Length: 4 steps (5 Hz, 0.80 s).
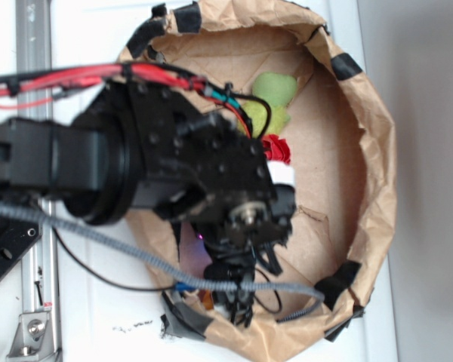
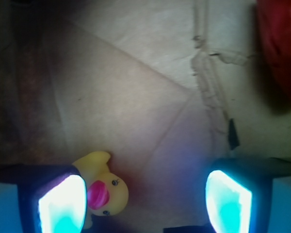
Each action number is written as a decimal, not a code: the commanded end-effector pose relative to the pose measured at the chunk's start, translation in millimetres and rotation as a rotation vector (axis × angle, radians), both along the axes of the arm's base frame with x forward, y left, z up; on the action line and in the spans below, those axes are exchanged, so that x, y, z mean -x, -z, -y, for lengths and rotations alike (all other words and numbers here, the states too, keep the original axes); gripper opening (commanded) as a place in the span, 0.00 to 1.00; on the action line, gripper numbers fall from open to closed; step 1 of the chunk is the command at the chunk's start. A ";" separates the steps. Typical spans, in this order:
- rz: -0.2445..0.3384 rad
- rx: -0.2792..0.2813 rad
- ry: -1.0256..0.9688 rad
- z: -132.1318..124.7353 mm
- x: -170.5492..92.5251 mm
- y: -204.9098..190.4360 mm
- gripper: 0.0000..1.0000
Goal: Grab the yellow duck.
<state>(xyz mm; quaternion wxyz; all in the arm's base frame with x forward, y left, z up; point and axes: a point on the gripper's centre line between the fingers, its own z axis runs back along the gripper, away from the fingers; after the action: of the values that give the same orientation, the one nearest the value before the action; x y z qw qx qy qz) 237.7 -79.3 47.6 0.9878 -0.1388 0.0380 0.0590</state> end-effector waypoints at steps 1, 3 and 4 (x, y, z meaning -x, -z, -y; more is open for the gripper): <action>-0.013 -0.051 0.119 23.9 13.5 23.1 1.00; -0.071 -0.188 0.142 3.4 25.6 27.1 0.00; -0.020 -0.198 0.076 -25.8 21.6 -5.6 0.00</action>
<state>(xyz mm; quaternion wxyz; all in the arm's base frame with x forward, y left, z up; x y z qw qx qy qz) 215.8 -50.6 43.3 0.9965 -0.0306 0.0733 0.0269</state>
